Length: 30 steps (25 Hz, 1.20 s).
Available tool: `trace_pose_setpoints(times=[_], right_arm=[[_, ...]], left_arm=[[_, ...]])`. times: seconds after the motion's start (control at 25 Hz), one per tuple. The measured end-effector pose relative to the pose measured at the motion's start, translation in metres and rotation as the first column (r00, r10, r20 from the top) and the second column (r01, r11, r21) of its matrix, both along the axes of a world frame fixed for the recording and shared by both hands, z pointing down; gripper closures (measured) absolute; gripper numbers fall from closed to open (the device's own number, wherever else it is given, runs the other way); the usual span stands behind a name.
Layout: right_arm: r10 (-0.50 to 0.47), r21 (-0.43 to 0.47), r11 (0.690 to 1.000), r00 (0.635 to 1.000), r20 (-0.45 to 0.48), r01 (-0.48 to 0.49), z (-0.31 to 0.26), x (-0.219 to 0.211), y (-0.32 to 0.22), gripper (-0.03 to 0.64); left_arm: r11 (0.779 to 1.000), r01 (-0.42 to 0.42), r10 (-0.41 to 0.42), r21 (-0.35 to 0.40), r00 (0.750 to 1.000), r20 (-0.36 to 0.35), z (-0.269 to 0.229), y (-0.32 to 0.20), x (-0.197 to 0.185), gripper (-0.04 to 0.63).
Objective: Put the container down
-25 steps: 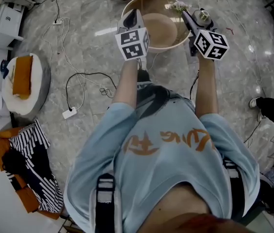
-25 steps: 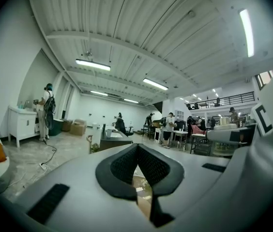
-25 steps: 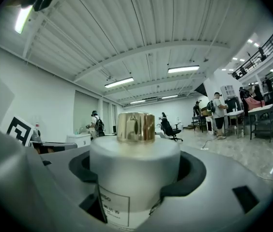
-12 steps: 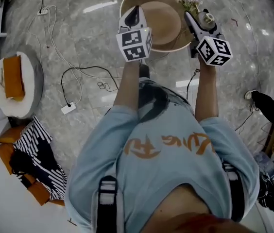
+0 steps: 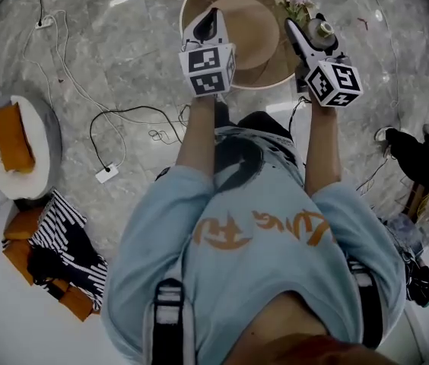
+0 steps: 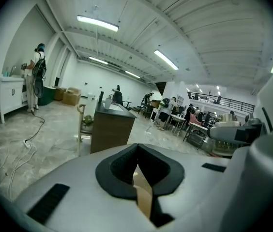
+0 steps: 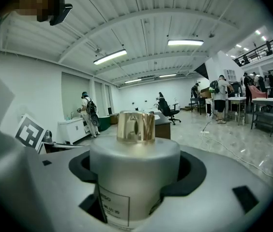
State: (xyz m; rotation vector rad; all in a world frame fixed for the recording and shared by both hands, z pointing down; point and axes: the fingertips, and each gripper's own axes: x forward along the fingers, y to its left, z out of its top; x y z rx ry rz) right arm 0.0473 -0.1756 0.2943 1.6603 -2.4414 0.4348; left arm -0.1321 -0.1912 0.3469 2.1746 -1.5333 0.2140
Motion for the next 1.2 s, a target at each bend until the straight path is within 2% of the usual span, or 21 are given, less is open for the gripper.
trace_pose_setpoints(times=[0.36,0.56,0.84,1.04,1.2], right_arm=[[0.011,-0.032,0.999,1.000,0.001,-0.011,0.016,0.005,-0.022,0.258],[-0.018,-0.072,0.997,1.000,0.021,0.019,0.050,0.011,-0.025,0.258],[-0.136,-0.164,0.977,0.990,0.024,0.138,0.139,0.015,-0.027,0.258],[-0.186,-0.217,0.958,0.982,0.032,0.188,0.211,0.018,-0.020,0.258],[-0.232,-0.242,0.942,0.973,0.024,0.230,0.265,0.017,-0.017,0.258]], left_arm=[[0.996,-0.086,0.086,-0.034,0.996,0.004,0.013,-0.025,0.029,0.569],[0.991,-0.119,0.121,-0.055,0.992,0.032,0.036,-0.034,0.052,0.571],[0.988,-0.126,0.131,-0.091,0.990,0.048,0.097,-0.042,0.076,0.569],[0.983,-0.139,0.146,-0.117,0.988,0.057,0.152,-0.044,0.086,0.571],[0.984,-0.124,0.129,-0.127,0.991,0.032,0.195,-0.051,0.091,0.569]])
